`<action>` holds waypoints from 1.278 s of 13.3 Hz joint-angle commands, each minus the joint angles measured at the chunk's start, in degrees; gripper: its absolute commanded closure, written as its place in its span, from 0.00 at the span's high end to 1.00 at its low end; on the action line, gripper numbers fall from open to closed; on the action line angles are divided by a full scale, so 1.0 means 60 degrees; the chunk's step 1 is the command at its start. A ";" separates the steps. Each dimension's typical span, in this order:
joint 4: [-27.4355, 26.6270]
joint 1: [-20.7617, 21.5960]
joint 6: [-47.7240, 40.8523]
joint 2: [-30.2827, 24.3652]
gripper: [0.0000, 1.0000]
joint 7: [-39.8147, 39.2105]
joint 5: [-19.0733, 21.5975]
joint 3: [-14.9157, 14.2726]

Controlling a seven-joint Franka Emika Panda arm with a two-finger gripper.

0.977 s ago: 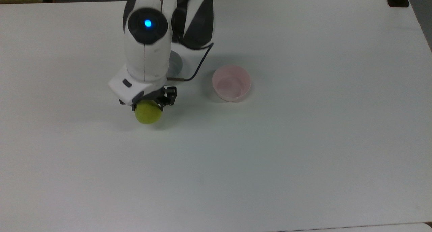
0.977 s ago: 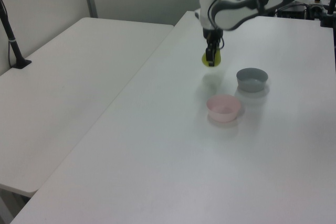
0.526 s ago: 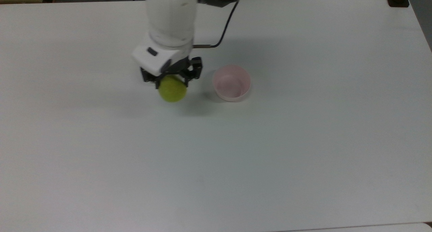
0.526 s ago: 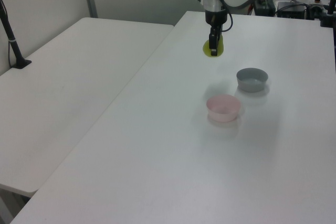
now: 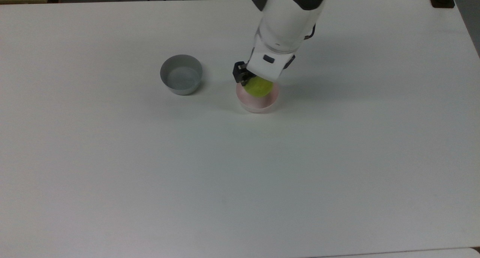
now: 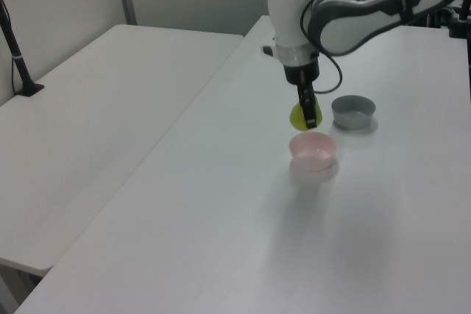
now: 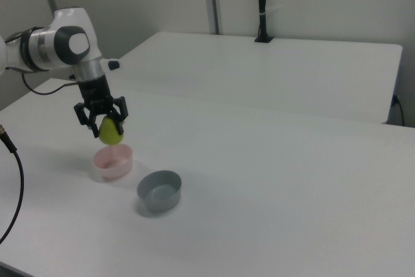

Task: Place the pear in the bowl
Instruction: 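Lift the pear and carry it over the pink bowl, then lower the pear into the pink bowl, open the gripper, raise it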

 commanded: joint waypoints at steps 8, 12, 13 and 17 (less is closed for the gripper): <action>-0.0121 0.0416 -0.0064 0.0716 1.00 0.0214 -0.0034 -0.0133; -0.0091 0.0226 -0.0167 0.0102 1.00 0.0272 -0.0019 -0.0148; -0.0077 0.0008 -0.0167 -0.0146 1.00 0.0461 0.0010 -0.0133; 0.0332 -0.0842 -0.0167 -0.0865 1.00 0.1223 0.0069 -0.0206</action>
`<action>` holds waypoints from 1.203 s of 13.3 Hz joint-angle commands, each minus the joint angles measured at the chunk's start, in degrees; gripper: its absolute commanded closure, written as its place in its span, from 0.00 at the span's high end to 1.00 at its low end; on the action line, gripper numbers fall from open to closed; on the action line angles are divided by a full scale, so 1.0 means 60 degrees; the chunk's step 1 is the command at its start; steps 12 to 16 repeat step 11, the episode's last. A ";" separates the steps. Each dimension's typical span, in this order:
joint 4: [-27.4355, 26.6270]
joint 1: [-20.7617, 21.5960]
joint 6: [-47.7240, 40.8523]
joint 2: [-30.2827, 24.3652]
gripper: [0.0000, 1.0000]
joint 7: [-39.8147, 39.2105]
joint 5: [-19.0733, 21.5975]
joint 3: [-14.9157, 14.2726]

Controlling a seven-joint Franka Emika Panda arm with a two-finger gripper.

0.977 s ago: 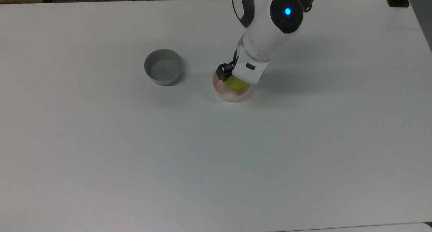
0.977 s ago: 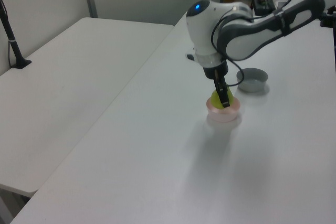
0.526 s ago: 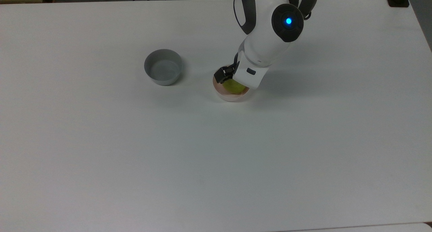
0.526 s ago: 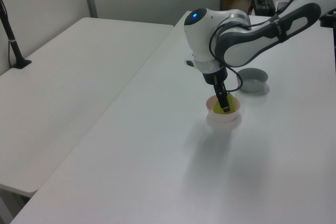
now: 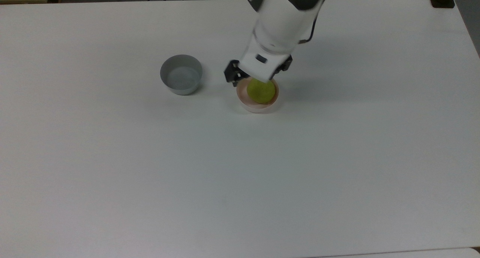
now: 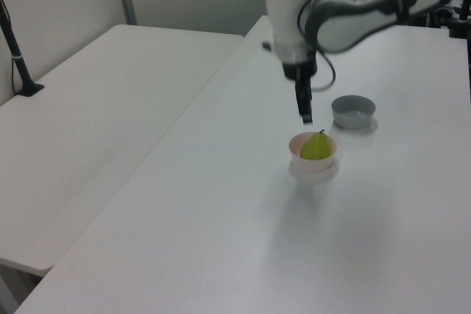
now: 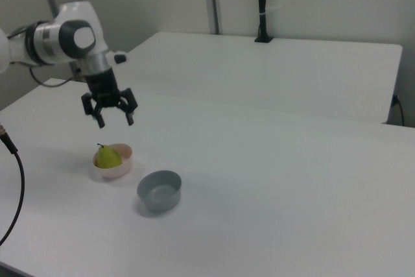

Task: Place the pear in the bowl
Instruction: 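Lower the pear into the pink bowl, open the gripper, raise it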

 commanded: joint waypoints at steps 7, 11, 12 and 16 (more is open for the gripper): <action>-0.0024 -0.2831 -0.0153 -0.1715 1.00 0.0561 -0.0015 -0.0347; -0.0039 -0.3082 -0.0619 -0.2171 1.00 0.0532 0.0015 -0.0332; -0.0039 -0.3082 -0.0619 -0.2171 1.00 0.0532 0.0015 -0.0332; -0.0039 -0.3082 -0.0619 -0.2171 1.00 0.0532 0.0015 -0.0332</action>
